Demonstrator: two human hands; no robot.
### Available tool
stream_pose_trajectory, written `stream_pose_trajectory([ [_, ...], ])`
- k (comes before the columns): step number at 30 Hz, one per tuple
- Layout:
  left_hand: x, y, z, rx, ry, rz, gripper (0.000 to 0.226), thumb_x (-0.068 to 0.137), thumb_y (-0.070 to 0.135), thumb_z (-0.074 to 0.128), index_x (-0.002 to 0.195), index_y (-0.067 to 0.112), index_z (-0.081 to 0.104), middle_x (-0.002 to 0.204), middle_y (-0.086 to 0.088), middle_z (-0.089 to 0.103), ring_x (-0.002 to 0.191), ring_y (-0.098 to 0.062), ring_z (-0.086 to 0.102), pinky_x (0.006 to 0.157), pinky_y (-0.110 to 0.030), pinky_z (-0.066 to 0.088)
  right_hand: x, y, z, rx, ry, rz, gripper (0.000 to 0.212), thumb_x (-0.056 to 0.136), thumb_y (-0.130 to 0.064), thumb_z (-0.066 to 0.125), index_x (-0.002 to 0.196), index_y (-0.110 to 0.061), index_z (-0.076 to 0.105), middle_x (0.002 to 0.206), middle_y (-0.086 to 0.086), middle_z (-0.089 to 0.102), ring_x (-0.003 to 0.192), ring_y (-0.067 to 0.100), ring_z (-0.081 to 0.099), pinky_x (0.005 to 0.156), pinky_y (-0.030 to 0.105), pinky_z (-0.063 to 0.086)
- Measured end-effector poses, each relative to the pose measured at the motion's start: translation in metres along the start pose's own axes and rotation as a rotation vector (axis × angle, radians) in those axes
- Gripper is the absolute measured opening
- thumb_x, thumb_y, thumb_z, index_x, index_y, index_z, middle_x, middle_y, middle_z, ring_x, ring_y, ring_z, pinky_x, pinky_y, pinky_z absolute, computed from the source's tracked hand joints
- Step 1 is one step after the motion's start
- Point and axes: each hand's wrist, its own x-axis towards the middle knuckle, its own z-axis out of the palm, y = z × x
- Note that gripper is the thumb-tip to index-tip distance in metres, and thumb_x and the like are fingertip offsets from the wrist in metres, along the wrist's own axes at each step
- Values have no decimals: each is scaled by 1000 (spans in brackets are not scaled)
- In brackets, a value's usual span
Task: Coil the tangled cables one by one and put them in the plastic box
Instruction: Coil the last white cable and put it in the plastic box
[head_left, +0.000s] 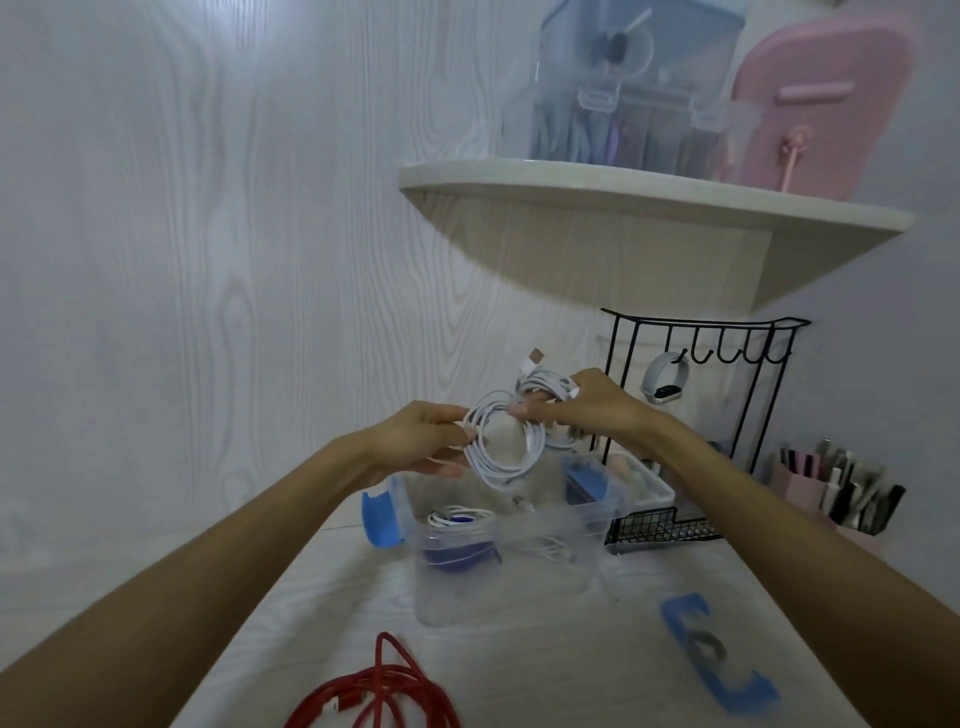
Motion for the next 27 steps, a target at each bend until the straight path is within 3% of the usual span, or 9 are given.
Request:
stream_pose_trajectory([
  [5,-3,2,-32,144,76,48,24,99,16,44,117,25,58,105,-2,62,95,-13,57,94,-30,46,-16,-5,-22,67,257,11,27,76,-37,76,66,-15,64,38,-12,54,34,-3,47,36,11,35],
  [9,-9,0,-48,26,6,95,24,99,19,45,113,27,63,94,8,66,88,-6,61,82,-22,49,-19,-15,-28,238,545,56,30,76,-30,76,61,-14,56,50,-2,53,42,8,47,36,13,35],
  [11,-12,-3,-55,-22,-43,119,26,100,24,43,111,33,64,102,8,70,95,-8,64,84,-24,52,-19,-18,-28,276,607,54,32,78,-30,75,60,-13,55,53,0,52,45,9,45,38,15,36],
  [13,-17,-5,-62,-4,-103,126,26,99,29,44,113,38,63,108,9,69,101,-8,65,81,-23,54,-20,-20,-26,297,529,54,32,75,-36,76,63,-13,57,48,-3,52,42,7,47,38,15,36],
  [15,-22,-5,-65,7,-174,113,26,98,31,46,115,40,64,99,15,70,93,-2,65,76,-18,53,-23,-21,-25,266,372,47,37,68,-45,80,64,-14,59,40,-9,49,36,3,44,37,15,34],
  [19,-29,-4,-69,27,-170,97,29,99,28,46,109,45,67,92,15,67,87,1,63,73,-17,52,-31,-19,-22,256,-202,80,59,61,-60,72,97,-14,75,45,-10,35,45,7,26,45,20,21],
  [21,-32,-4,-70,39,-101,90,28,99,26,45,110,41,67,92,8,64,87,-4,62,74,-21,53,-35,-18,-18,239,-372,117,57,65,-59,72,103,-17,75,46,-9,33,44,6,24,42,17,22],
  [24,-37,-3,-64,93,28,84,24,98,22,47,109,33,66,94,2,65,85,-8,62,72,-20,52,-36,-20,-15,275,-329,217,45,67,-45,75,99,-14,75,42,-9,34,38,4,26,37,14,26],
  [27,-41,2,-42,177,147,117,19,95,16,54,107,15,68,92,-6,69,79,-10,64,67,-18,55,-34,-24,-9,408,-148,309,30,72,-35,74,89,-11,74,38,-7,37,32,4,31,34,14,28],
])
